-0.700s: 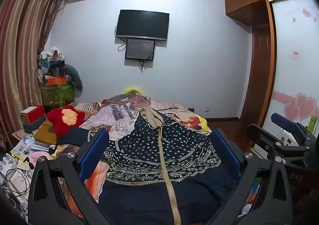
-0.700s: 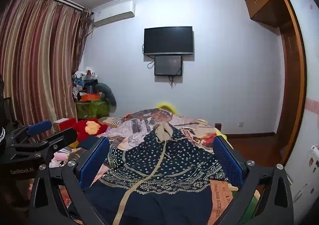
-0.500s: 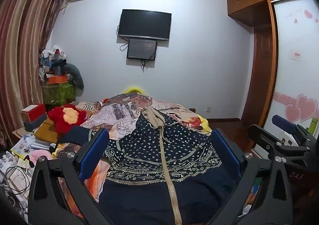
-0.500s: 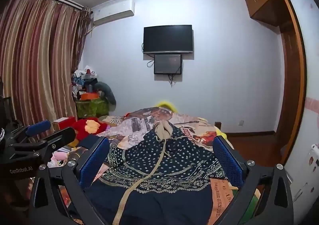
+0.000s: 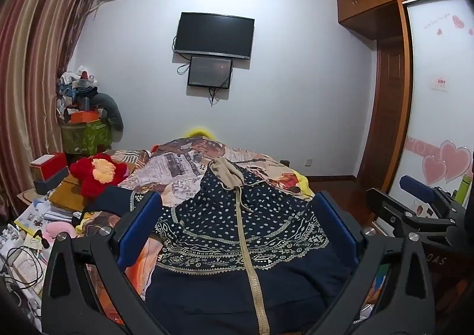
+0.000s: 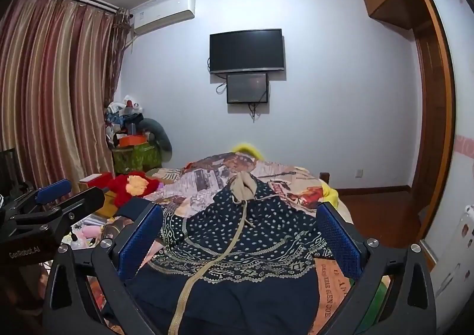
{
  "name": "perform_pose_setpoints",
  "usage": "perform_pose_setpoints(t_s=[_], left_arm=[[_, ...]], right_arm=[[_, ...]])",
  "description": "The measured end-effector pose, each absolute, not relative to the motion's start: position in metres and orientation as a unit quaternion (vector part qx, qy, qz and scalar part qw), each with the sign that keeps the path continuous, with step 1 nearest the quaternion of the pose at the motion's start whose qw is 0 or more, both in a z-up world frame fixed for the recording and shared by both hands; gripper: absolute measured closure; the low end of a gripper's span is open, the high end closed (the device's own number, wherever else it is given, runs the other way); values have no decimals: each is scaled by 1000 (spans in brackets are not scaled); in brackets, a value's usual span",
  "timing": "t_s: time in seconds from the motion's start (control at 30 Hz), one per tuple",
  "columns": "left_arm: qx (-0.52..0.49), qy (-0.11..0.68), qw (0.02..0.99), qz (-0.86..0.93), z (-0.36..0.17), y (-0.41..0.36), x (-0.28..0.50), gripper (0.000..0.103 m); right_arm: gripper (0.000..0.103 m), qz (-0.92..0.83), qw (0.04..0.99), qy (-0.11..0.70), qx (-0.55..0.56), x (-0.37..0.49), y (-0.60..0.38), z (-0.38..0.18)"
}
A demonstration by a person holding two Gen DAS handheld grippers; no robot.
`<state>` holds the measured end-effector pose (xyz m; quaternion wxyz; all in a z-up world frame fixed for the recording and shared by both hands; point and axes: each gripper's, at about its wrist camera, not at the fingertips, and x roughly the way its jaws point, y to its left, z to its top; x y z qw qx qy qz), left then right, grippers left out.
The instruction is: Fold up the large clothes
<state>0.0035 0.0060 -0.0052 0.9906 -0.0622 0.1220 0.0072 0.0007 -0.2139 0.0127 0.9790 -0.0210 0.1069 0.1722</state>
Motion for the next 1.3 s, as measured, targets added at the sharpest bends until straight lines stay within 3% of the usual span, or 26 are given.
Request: perform_pose_setpoints(t_s=[1.3], left_arm=[[-56,129,990,2,-10,2,7,0]], right_arm=[[0,172,978,116,-15,5,-216,13]])
